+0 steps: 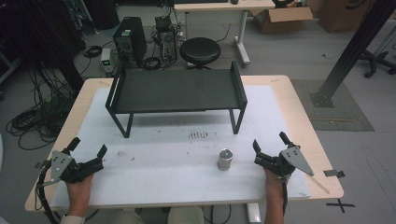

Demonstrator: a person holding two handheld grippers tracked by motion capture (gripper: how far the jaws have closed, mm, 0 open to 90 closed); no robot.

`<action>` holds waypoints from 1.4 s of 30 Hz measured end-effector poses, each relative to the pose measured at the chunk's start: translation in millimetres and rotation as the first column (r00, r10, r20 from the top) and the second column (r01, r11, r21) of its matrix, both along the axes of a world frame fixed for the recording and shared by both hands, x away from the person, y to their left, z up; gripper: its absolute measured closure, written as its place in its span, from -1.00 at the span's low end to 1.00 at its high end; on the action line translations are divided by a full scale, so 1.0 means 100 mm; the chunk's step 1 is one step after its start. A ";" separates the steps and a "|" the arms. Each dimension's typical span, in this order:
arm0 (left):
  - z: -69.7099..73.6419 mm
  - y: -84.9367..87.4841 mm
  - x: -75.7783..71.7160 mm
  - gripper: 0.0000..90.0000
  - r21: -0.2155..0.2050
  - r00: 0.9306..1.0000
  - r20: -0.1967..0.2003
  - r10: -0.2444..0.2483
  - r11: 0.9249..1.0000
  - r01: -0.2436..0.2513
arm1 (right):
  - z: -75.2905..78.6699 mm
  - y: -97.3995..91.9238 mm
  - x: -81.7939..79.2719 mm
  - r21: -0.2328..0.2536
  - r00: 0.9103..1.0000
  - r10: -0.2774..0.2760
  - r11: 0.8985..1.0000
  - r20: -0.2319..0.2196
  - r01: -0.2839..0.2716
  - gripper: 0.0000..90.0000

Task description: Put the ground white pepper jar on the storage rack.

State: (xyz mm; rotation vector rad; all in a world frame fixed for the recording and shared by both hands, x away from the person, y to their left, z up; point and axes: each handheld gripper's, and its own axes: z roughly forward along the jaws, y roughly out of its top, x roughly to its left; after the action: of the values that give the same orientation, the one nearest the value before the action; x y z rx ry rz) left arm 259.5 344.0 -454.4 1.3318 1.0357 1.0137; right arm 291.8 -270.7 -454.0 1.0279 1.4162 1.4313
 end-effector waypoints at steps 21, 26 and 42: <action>0.00 0.00 0.00 -0.99 -0.002 1.000 0.000 0.000 1.000 0.000 | 0.00 0.00 0.00 -0.006 1.000 -0.001 1.000 -0.001 0.001 -1.00; 0.00 0.00 0.00 -0.99 -0.002 1.000 0.000 0.000 1.000 0.000 | 0.01 -0.01 0.01 0.005 1.000 -0.005 1.000 -0.006 0.005 -1.00; 0.00 0.00 0.00 -0.99 -0.002 1.000 0.002 0.001 1.000 -0.001 | 0.23 0.03 -0.06 -0.012 1.000 0.027 1.000 -0.007 -0.027 -1.00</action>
State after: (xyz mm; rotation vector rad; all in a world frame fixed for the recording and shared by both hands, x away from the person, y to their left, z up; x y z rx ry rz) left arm 259.4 344.1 -454.4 1.3287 1.0355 1.0140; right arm 286.2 -268.1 -431.0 1.0110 1.4471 1.4382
